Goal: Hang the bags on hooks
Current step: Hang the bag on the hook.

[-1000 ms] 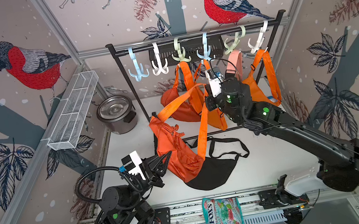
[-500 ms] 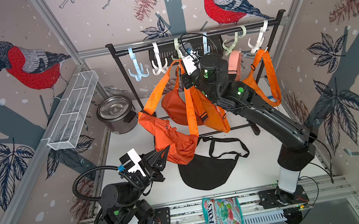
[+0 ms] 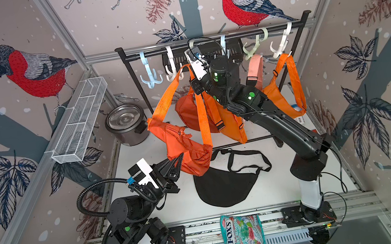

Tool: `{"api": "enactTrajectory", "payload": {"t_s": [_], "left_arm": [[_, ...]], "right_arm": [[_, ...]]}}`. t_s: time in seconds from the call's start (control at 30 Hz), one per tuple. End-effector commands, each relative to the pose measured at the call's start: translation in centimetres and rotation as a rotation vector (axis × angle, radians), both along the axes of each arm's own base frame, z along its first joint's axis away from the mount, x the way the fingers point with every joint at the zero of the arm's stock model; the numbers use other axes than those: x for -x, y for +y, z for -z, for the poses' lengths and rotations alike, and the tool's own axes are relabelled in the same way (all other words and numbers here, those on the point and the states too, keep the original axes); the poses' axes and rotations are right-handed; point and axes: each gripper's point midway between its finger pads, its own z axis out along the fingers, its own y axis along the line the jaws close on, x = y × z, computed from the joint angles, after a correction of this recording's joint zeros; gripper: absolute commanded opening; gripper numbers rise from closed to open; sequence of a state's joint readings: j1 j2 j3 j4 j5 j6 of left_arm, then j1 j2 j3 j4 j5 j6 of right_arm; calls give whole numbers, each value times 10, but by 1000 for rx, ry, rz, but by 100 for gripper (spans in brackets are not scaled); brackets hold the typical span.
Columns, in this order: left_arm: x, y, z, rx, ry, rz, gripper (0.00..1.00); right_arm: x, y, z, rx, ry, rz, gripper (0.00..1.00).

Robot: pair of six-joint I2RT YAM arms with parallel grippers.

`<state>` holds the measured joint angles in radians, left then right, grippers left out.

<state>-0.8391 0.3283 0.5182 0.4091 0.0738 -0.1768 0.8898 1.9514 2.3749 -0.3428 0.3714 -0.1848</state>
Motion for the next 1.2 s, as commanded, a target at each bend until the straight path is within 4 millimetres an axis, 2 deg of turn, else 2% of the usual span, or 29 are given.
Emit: {"api": "enactTrajectory", "payload": {"t_s": [0.0, 0.2, 0.3, 0.47, 0.7, 0.83, 0.97, 1.07, 1.17], "left_arm": [[-1, 6, -6, 40, -6, -17, 0], [-6, 5, 10, 51, 67, -4, 0], [-11, -5, 28, 17, 130, 24, 0], [-20, -16, 58, -36, 232, 43, 0], [-34, -15, 83, -17, 328, 3, 0], [-41, -18, 101, -28, 400, -8, 21], [-50, -14, 113, -36, 453, -56, 53], [-55, -5, 115, -29, 471, -112, 65], [-55, 5, 111, -10, 463, -153, 68]], "right_arm": [[-3, 6, 6, -9, 18, -38, 2], [-7, 11, 28, 39, 62, -47, 2], [-7, 9, 36, 44, 79, -42, 4], [-8, -2, 49, 45, 102, -9, 9], [-9, -21, 57, 52, 113, 48, 12], [-10, -34, 61, 48, 120, 79, 13], [-9, -43, 64, 41, 121, 93, 15], [-8, -48, 66, 45, 123, 107, 17], [-6, -55, 66, 43, 118, 124, 19]]}}
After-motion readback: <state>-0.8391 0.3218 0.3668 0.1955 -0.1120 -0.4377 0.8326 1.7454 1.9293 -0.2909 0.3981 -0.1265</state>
